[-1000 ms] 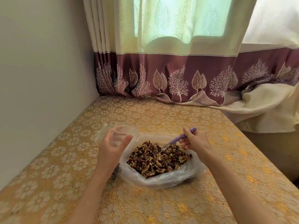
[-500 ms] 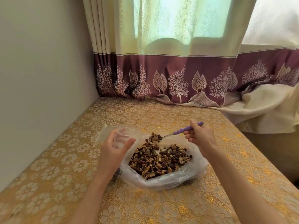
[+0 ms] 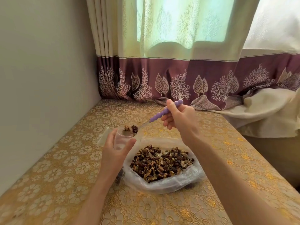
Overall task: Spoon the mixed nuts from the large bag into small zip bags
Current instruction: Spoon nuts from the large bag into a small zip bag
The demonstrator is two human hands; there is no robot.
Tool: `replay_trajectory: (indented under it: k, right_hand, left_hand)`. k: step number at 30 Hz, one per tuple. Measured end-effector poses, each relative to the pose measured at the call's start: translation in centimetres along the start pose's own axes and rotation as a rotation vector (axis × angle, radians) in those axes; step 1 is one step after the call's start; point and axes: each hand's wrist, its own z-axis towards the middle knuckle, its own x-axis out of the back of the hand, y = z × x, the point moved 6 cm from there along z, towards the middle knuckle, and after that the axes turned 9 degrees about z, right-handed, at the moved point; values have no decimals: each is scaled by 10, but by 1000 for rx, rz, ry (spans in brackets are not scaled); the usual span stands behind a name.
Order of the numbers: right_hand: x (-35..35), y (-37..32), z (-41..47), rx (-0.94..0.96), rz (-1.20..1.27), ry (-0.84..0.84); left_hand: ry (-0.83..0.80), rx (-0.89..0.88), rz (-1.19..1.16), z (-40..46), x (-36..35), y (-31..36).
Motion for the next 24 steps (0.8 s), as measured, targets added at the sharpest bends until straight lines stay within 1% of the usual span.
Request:
replay_trajectory:
  k: [5,10,13,16,18,21,24]
  right_hand:
    - [-19,-14,-10,193,-98,-130]
    - [-15,-21,-13,258,-75,-123]
    - [2,-17,-13,246,10,-38]
    - [29,-1,-13,159,118,105]
    - [47,13,-13,91,131,194]
    - [69,31,-16,20,39,266]
    - [84,41,-20,7,-134,292]
  left_hand:
    - [25,-16,-116,-1,4,9]
    - [29,-24,-73,0,4,7]
    - [41,-43,-75,2,5,7]
    - [70,-48,-82,2,8,7]
    - [80,-51,-85,2,9,8]
    - [91,-45,-82,2,11,7]
    - [97,-43,-91,2,12,6]
